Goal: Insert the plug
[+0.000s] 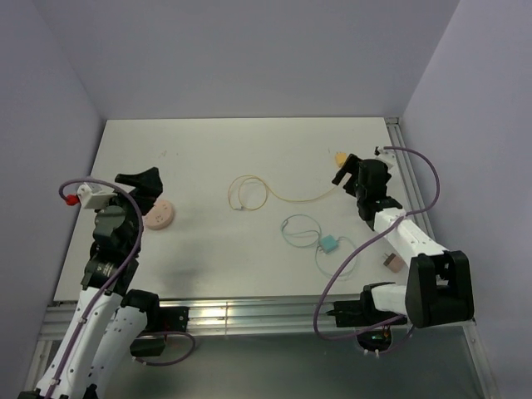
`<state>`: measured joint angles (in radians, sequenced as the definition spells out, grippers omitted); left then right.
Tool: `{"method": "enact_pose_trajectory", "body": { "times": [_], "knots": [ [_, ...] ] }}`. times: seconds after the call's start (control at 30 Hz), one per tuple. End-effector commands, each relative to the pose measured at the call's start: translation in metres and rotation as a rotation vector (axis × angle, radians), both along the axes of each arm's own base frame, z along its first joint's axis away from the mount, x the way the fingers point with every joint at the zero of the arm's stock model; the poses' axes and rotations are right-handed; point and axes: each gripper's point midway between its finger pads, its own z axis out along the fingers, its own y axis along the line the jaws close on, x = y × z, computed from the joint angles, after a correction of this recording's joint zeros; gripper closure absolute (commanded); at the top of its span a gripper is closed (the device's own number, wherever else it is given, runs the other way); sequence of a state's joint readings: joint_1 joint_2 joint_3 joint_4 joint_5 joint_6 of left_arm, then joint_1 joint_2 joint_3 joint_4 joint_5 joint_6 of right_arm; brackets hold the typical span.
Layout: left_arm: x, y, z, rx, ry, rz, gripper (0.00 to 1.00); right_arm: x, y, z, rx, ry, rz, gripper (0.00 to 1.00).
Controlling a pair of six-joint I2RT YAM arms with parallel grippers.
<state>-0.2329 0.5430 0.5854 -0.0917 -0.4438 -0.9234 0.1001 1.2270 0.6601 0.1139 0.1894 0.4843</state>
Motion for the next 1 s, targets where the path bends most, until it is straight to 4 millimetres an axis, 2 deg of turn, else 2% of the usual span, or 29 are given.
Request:
{"method": "enact_pose_trajectory", "body": {
  "times": [0.0,0.1,0.17,0.2,0.23,0.3,0.33,0.37,0.43,0.47,0.5,0.57,0.6,0.7,0.8,0.97],
  "knots": [
    [-0.005,-0.032,0.010,0.096,-0.012,-0.208,0.01,-0.006,-0.003,-0.006,0.020,0.089,-0.037,0.04],
    [-0.009,-0.061,0.017,0.170,-0.021,-0.384,0.05,-0.017,-0.005,-0.016,0.051,0.159,-0.077,0.07],
    [-0.006,-0.070,0.008,0.182,0.030,-0.439,0.07,-0.025,-0.005,-0.019,0.062,0.198,-0.087,0.10],
    [-0.006,-0.074,0.011,0.178,0.042,-0.461,0.07,-0.036,-0.004,-0.023,0.082,0.236,-0.104,0.11],
    [-0.004,-0.077,-0.003,0.172,0.109,-0.478,0.07,-0.041,-0.001,-0.024,0.102,0.250,-0.098,0.11],
    [-0.003,-0.087,-0.007,0.140,0.137,-0.527,0.08,-0.058,0.003,-0.026,0.167,0.283,-0.122,0.12],
    [-0.003,-0.099,-0.009,0.123,0.141,-0.596,0.08,-0.062,0.010,-0.027,0.196,0.289,-0.102,0.13],
    [-0.004,-0.105,-0.009,0.112,0.135,-0.627,0.07,-0.067,0.026,-0.026,0.258,0.299,-0.036,0.15],
    [-0.007,-0.121,-0.010,0.085,0.136,-0.719,0.05,-0.078,0.034,-0.027,0.322,0.309,-0.031,0.18],
    [-0.006,-0.124,-0.008,0.083,0.133,-0.737,0.05,-0.083,0.048,-0.026,0.365,0.313,0.021,0.18],
    [-0.007,-0.128,-0.001,0.090,0.120,-0.760,0.05,-0.091,0.053,-0.029,0.402,0.309,0.020,0.19],
    [-0.010,-0.136,-0.002,0.101,0.140,-0.798,0.05,-0.095,0.056,-0.027,0.440,0.272,0.011,0.20],
    [-0.010,-0.139,0.006,0.109,0.125,-0.807,0.06,-0.102,0.055,-0.039,0.440,0.291,-0.009,0.20],
    [-0.020,-0.154,0.013,0.126,0.114,-0.860,0.09,-0.115,0.052,-0.057,0.448,0.335,-0.069,0.21],
    [-0.027,-0.162,0.016,0.133,0.108,-0.880,0.09,-0.124,0.051,-0.068,0.454,0.397,-0.106,0.22],
    [-0.044,-0.175,0.021,0.142,0.082,-0.937,0.09,-0.127,0.048,-0.080,0.442,0.454,-0.151,0.22]
  ]
}}
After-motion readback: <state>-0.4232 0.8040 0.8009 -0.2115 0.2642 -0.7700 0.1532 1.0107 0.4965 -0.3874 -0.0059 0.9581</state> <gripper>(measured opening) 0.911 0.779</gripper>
